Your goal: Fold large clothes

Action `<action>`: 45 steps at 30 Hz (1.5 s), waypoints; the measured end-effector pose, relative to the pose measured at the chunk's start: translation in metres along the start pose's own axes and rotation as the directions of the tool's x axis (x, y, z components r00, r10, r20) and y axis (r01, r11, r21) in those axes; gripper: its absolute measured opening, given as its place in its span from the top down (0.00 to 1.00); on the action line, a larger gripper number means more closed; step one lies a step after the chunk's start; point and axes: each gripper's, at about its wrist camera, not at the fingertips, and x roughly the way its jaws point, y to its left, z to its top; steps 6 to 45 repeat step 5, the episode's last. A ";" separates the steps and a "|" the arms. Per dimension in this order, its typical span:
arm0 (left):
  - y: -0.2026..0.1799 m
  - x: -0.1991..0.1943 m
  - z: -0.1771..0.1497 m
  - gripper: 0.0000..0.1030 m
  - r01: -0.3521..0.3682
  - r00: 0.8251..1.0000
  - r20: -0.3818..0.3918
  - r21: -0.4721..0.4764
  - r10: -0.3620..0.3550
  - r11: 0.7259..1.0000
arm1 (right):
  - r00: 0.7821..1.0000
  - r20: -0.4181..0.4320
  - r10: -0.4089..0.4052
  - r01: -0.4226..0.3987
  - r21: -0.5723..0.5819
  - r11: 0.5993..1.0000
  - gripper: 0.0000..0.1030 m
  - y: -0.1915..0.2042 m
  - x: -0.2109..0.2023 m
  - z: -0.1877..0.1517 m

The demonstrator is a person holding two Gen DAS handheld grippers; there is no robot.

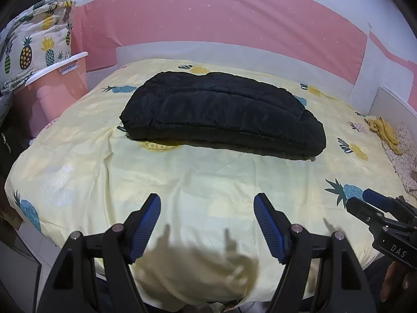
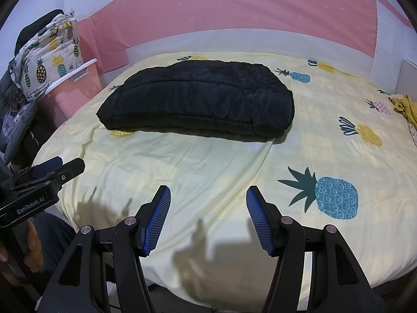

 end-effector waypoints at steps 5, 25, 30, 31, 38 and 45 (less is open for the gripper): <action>0.003 0.001 0.001 0.27 0.000 1.000 0.007 -0.009 0.000 1.000 | 1.000 0.003 -0.001 0.001 0.003 1.000 0.41 0.000 0.000 -0.001; 0.003 0.001 0.001 0.27 0.000 1.000 0.007 -0.009 0.000 1.000 | 1.000 0.003 -0.001 0.001 0.003 1.000 0.41 0.000 0.000 -0.001; 0.003 0.001 0.001 0.27 0.000 1.000 0.007 -0.009 0.000 1.000 | 1.000 0.003 -0.001 0.001 0.003 1.000 0.41 0.000 0.000 -0.001; 0.003 0.001 0.001 0.27 0.000 1.000 0.007 -0.009 0.000 1.000 | 1.000 0.003 -0.001 0.001 0.003 1.000 0.41 0.000 0.000 -0.001; 0.003 0.001 0.001 0.27 0.000 1.000 0.007 -0.009 0.000 1.000 | 1.000 0.003 -0.001 0.001 0.003 1.000 0.41 0.000 0.000 -0.001; 0.003 0.001 0.001 0.27 0.000 1.000 0.007 -0.009 0.000 1.000 | 1.000 0.003 -0.001 0.001 0.003 1.000 0.41 0.000 0.000 -0.001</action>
